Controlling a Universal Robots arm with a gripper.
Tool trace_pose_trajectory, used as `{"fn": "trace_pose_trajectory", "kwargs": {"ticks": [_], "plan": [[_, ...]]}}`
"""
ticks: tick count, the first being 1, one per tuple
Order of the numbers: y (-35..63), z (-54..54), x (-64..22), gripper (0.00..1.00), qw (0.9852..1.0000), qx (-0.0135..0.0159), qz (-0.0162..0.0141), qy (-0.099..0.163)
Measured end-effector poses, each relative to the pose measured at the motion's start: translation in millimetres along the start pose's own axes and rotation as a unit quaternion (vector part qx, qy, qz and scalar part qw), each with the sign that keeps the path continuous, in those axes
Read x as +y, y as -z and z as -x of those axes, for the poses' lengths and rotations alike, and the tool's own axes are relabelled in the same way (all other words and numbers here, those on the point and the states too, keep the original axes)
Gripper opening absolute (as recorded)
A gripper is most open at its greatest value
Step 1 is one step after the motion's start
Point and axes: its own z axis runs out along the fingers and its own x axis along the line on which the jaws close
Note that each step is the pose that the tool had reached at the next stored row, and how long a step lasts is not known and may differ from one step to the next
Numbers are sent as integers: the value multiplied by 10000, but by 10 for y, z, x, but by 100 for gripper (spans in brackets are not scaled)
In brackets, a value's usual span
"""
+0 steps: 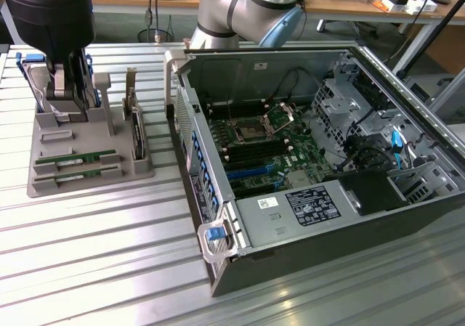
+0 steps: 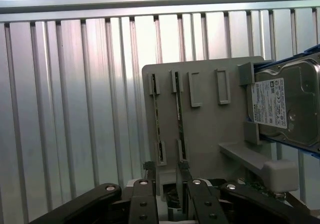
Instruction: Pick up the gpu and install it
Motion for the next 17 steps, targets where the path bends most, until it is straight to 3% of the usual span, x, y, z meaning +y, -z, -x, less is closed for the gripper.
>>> {"fn": "trace_pose_trajectory", "kwargs": {"ticks": [17], "plan": [[-48, -3, -2, 31, 10000, -15, 1, 1]]}}
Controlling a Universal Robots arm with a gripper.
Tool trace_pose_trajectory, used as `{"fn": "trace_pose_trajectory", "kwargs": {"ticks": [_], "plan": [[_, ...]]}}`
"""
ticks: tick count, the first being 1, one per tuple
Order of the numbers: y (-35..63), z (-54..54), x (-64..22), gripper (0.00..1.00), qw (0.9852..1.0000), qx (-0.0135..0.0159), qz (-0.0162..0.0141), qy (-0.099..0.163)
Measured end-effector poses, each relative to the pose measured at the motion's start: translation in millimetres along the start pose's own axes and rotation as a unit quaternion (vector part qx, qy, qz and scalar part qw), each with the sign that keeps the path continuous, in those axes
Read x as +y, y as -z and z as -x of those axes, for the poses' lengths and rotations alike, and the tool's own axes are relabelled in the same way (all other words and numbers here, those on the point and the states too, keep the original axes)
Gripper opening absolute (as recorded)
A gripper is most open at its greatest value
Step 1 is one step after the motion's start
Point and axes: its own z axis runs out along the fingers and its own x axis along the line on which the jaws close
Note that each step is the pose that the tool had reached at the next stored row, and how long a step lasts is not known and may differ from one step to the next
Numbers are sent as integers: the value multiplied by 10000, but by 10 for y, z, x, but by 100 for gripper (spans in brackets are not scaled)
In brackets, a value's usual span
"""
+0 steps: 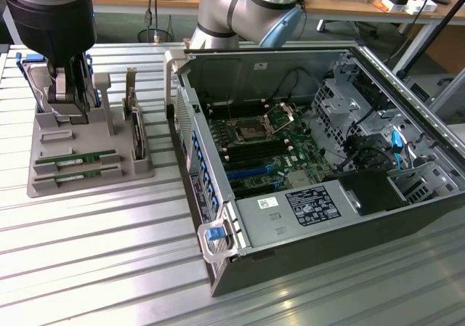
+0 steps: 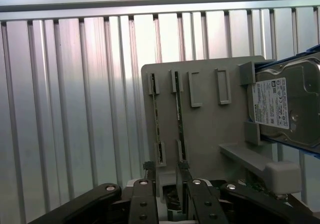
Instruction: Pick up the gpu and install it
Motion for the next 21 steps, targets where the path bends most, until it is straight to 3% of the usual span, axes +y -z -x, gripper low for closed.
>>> {"fn": "trace_pose_trajectory", "kwargs": {"ticks": [21], "plan": [[-70, -3, -3, 31, 10000, -10, 0, 1]]}}
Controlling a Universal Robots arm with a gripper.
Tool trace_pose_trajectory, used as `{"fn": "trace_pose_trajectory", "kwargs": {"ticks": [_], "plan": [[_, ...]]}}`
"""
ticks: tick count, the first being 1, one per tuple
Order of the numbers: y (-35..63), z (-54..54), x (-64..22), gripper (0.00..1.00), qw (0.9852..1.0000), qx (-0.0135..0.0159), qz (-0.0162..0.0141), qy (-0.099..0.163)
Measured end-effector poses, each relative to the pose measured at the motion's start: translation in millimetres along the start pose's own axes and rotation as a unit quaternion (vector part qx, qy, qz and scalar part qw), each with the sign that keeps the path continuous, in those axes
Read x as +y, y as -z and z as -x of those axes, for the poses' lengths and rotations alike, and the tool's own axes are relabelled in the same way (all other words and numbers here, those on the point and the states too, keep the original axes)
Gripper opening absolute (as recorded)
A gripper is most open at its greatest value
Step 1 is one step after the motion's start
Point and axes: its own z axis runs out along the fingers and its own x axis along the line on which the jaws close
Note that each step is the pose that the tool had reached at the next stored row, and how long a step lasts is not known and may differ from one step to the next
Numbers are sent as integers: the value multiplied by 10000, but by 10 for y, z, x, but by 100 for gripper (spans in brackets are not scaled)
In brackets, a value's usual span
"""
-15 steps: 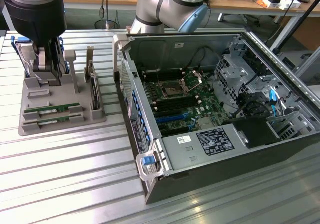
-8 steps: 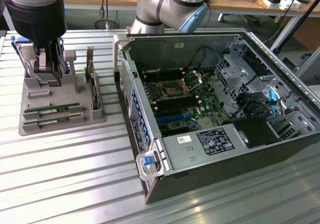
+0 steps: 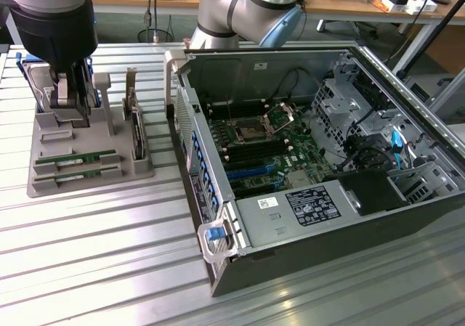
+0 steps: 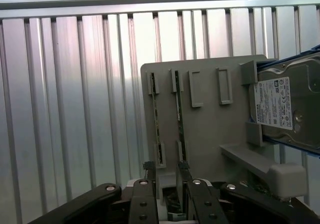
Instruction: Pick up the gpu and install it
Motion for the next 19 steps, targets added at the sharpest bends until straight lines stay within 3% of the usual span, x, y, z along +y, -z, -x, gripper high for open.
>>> {"fn": "trace_pose_trajectory", "kwargs": {"ticks": [5, 6, 7, 8, 9, 19], "plan": [[-13, -1, -1, 31, 10000, 3, 1, 1], [-16, -1, -1, 31, 10000, 73, -6, -2], [-16, -1, -1, 31, 9998, 188, -13, -7], [-17, -1, -1, 31, 9996, 277, -20, -11], [-22, -1, -1, 31, 9994, 346, -26, -14], [-60, -3, -5, 31, 9994, 347, -25, -14]]}}
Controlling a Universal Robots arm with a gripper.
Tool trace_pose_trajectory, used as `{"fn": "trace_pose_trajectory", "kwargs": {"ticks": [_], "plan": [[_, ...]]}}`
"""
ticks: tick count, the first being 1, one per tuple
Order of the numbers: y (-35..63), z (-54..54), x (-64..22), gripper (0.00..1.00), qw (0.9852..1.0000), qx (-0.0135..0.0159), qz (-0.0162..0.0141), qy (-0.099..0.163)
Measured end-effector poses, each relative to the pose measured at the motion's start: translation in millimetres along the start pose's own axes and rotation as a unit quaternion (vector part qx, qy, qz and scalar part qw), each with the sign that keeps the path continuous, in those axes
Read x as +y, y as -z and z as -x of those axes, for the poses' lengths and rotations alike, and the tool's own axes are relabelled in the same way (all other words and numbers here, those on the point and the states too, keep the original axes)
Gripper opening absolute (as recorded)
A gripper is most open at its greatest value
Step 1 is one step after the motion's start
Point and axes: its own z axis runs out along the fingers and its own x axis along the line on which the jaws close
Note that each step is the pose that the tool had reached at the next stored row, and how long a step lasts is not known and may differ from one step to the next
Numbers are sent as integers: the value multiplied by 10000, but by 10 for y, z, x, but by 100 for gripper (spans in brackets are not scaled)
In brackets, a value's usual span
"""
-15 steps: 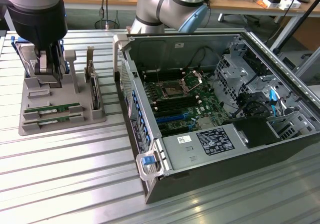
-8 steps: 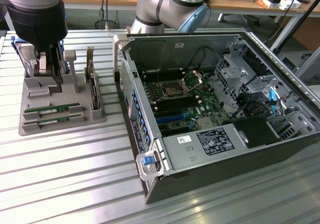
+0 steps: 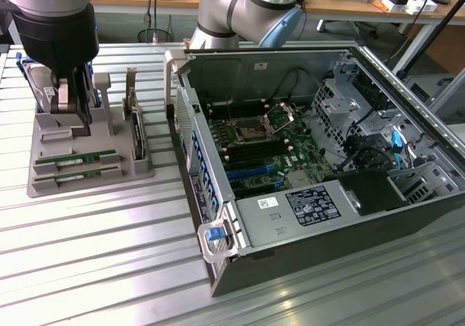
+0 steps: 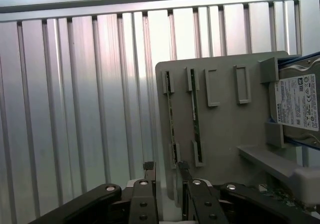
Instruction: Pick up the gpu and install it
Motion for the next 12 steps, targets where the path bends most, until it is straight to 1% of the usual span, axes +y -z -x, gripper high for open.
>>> {"fn": "trace_pose_trajectory", "kwargs": {"ticks": [12], "plan": [[-58, 1, -6, 31, 10000, 0, 0, 0]]}}
